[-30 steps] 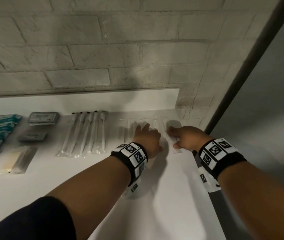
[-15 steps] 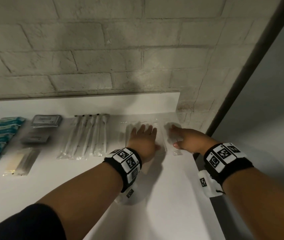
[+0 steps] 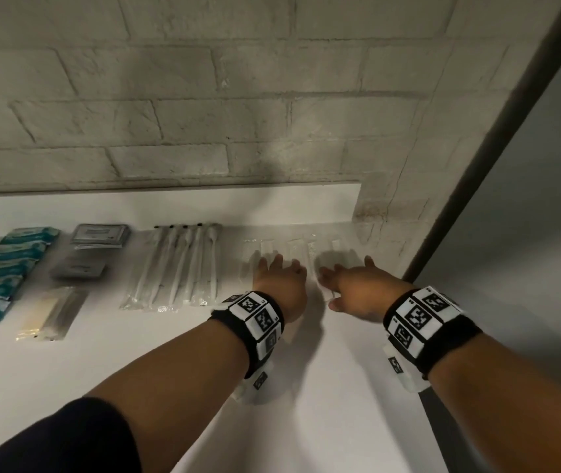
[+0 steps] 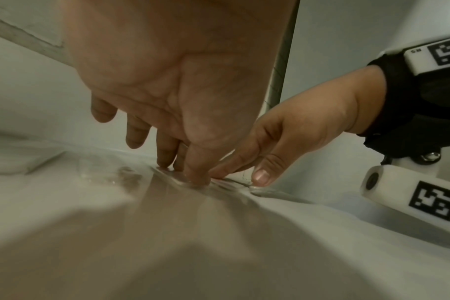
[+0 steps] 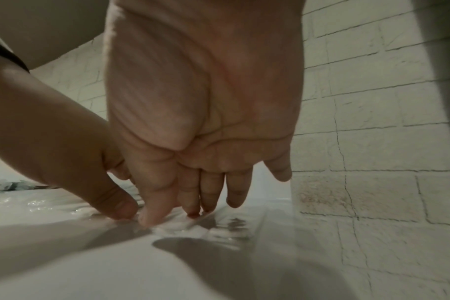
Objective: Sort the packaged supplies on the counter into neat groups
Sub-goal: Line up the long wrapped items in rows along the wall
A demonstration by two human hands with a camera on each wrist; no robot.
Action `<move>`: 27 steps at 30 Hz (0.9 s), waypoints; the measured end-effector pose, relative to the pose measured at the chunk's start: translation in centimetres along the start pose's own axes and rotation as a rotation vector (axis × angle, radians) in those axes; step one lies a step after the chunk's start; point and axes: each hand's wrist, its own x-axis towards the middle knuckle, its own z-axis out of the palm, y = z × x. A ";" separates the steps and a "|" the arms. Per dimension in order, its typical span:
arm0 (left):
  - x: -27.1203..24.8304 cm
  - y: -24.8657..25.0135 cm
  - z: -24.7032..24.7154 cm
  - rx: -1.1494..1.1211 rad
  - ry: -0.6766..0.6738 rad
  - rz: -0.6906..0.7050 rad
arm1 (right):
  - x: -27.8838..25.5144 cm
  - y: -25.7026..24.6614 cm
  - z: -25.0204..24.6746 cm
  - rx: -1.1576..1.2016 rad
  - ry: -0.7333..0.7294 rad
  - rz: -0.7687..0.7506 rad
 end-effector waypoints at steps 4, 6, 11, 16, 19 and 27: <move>-0.6 -1.0 -0.2 -0.012 0.031 -0.045 | -0.2 -0.4 -0.4 0.026 0.041 -0.012; -1.1 -2.0 -0.4 0.020 0.009 -0.111 | -0.1 -1.3 -0.6 0.024 0.059 -0.048; -2.0 -3.3 -0.3 0.032 -0.139 -0.152 | 0.5 -3.9 -0.8 -0.054 0.045 -0.111; -2.4 -2.9 -0.1 0.034 -0.103 -0.139 | 0.9 -3.9 -0.9 -0.056 0.032 -0.119; -2.5 -3.1 -0.1 0.008 -0.119 -0.132 | 0.8 -3.7 -0.9 -0.046 0.033 -0.113; -4.6 -4.8 -0.6 -0.120 -0.201 -0.233 | 0.8 -6.3 -0.8 -0.085 0.082 -0.196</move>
